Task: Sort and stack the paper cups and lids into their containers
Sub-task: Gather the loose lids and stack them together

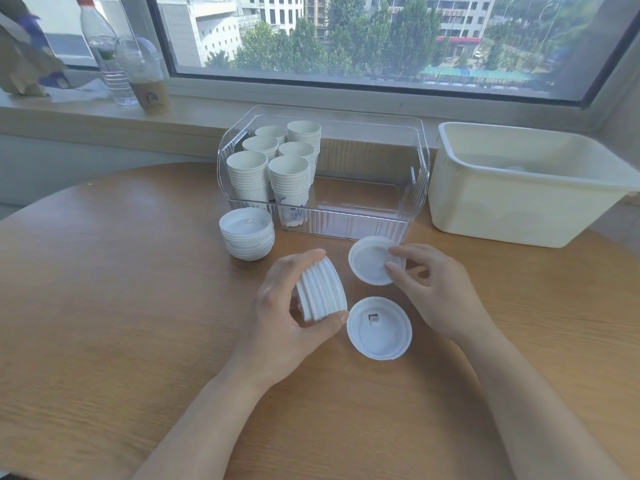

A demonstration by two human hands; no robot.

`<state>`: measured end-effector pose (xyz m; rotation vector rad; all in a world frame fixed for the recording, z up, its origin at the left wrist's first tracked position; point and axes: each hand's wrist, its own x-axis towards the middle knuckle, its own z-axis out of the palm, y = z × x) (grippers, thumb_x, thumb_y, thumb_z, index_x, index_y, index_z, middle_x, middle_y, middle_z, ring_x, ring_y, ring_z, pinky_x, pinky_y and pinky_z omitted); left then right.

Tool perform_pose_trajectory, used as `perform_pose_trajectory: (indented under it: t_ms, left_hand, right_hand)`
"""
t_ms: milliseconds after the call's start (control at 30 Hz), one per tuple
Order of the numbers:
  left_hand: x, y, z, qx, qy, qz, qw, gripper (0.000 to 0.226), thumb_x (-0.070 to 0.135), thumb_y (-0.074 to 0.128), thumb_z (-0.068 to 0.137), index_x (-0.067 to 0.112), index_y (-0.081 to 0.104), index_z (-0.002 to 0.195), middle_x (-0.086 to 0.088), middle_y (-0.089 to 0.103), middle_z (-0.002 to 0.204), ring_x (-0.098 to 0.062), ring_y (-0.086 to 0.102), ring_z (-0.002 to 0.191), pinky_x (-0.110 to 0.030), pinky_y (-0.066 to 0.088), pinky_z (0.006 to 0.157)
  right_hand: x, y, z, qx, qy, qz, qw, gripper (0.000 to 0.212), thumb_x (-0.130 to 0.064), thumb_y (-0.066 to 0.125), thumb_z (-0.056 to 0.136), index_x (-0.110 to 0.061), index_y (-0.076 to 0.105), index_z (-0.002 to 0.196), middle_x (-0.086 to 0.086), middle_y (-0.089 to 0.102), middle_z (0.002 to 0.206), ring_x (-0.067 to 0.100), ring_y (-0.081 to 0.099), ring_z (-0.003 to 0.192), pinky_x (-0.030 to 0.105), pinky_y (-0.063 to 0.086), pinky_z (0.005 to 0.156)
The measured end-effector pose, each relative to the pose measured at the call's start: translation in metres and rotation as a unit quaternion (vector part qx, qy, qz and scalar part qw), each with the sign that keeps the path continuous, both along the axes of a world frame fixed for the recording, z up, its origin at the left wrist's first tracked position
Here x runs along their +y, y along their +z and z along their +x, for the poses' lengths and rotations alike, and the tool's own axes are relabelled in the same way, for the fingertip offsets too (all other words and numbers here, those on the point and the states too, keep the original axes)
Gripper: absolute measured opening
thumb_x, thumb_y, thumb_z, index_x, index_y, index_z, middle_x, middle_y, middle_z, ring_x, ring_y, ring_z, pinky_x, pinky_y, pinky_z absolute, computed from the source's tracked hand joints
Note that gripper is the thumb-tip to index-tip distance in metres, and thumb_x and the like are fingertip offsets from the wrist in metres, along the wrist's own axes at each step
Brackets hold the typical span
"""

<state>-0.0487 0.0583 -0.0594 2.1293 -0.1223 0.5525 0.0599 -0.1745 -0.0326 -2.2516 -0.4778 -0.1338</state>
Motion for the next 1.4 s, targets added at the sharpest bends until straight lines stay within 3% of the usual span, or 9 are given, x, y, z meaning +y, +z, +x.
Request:
perform_pose_trajectory:
  t_ms: [100, 200, 267, 333, 467, 633, 867, 1067, 1400]
  left_hand:
    - [-0.001, 0.000, 0.000, 0.001, 0.004, -0.008, 1.000, 0.080, 0.038, 0.092, 0.079, 0.047, 0.047, 0.145, 0.029, 0.048, 0.136, -0.006, 0.053, 0.128, -0.031, 0.061, 0.089]
    - [-0.001, 0.001, -0.001, 0.004, 0.003, -0.035, 0.999, 0.079, 0.042, 0.092, 0.078, 0.048, 0.047, 0.144, 0.027, 0.051, 0.137, -0.011, 0.055, 0.129, -0.042, 0.061, 0.093]
    - [-0.001, 0.002, -0.001, -0.003, -0.002, -0.045, 0.999, 0.078, 0.045, 0.090, 0.077, 0.044, 0.048, 0.144, 0.024, 0.053, 0.139, -0.014, 0.056, 0.131, -0.045, 0.059, 0.095]
    - [-0.001, 0.004, -0.001, -0.017, -0.009, -0.042, 0.999, 0.077, 0.043, 0.090, 0.078, 0.039, 0.049, 0.144, 0.018, 0.055, 0.140, -0.018, 0.057, 0.131, -0.042, 0.059, 0.096]
    - [-0.001, 0.006, -0.002, -0.027, -0.025, -0.018, 0.999, 0.077, 0.040, 0.091, 0.080, 0.035, 0.050, 0.144, 0.014, 0.057, 0.140, -0.019, 0.057, 0.131, -0.032, 0.056, 0.096]
    - [-0.004, 0.010, -0.004, -0.041, -0.059, 0.007, 0.997, 0.077, 0.035, 0.090, 0.080, 0.032, 0.050, 0.146, 0.015, 0.056, 0.141, -0.017, 0.058, 0.131, -0.030, 0.052, 0.103]
    - [-0.004, 0.009, -0.003, -0.064, -0.059, 0.005, 0.996, 0.076, 0.028, 0.093, 0.080, 0.026, 0.052, 0.145, 0.012, 0.057, 0.140, -0.019, 0.058, 0.130, -0.033, 0.052, 0.103]
    - [-0.003, 0.007, -0.003, -0.063, -0.043, -0.004, 0.997, 0.076, 0.035, 0.089, 0.080, 0.028, 0.052, 0.145, 0.014, 0.056, 0.141, -0.019, 0.056, 0.133, -0.033, 0.051, 0.104]
    - [-0.004, 0.009, -0.004, -0.066, -0.073, 0.013, 0.995, 0.077, 0.027, 0.093, 0.079, 0.027, 0.052, 0.145, 0.013, 0.053, 0.148, -0.020, 0.052, 0.141, -0.037, 0.049, 0.110]
  right_hand:
    - [0.000, 0.008, -0.005, 0.046, 0.020, 0.103, 0.993, 0.041, -0.053, 0.074, 0.089, -0.034, 0.073, 0.125, -0.019, 0.073, 0.110, 0.006, 0.067, 0.095, 0.017, 0.049, 0.084]
    - [0.002, 0.013, -0.012, 0.118, 0.108, 0.177, 0.971, 0.039, -0.048, 0.077, 0.090, -0.033, 0.074, 0.126, 0.013, 0.073, 0.107, 0.024, 0.065, 0.089, 0.045, 0.055, 0.088]
    - [0.005, 0.014, -0.017, 0.139, 0.158, 0.189, 0.959, 0.039, -0.046, 0.078, 0.091, -0.032, 0.074, 0.127, 0.019, 0.072, 0.112, 0.034, 0.064, 0.088, 0.052, 0.055, 0.091]
    - [0.007, 0.015, -0.021, 0.145, 0.178, 0.177, 0.957, 0.042, -0.051, 0.078, 0.087, -0.036, 0.073, 0.127, 0.009, 0.075, 0.112, 0.037, 0.067, 0.093, 0.048, 0.057, 0.090]
    - [0.013, 0.015, -0.025, 0.122, 0.187, 0.128, 0.966, 0.052, -0.058, 0.077, 0.081, -0.038, 0.070, 0.128, -0.012, 0.074, 0.122, 0.010, 0.069, 0.101, 0.046, 0.055, 0.100]
    - [0.015, 0.014, -0.028, 0.115, 0.206, 0.115, 0.965, 0.057, -0.056, 0.082, 0.079, -0.038, 0.068, 0.131, -0.013, 0.072, 0.128, 0.014, 0.068, 0.115, 0.054, 0.051, 0.103]
    - [0.016, 0.013, -0.026, 0.095, 0.249, 0.133, 0.954, 0.056, -0.045, 0.084, 0.086, -0.033, 0.064, 0.136, -0.010, 0.069, 0.135, 0.017, 0.064, 0.128, 0.020, 0.048, 0.101]
    - [0.011, 0.018, -0.024, 0.085, 0.268, 0.165, 0.945, 0.061, -0.028, 0.083, 0.089, -0.031, 0.056, 0.144, -0.004, 0.065, 0.140, 0.021, 0.062, 0.133, 0.041, 0.047, 0.112]
    - [0.012, 0.015, -0.025, 0.113, 0.296, 0.134, 0.939, 0.070, -0.018, 0.084, 0.089, -0.022, 0.051, 0.149, -0.003, 0.063, 0.145, 0.020, 0.060, 0.135, 0.038, 0.051, 0.110]
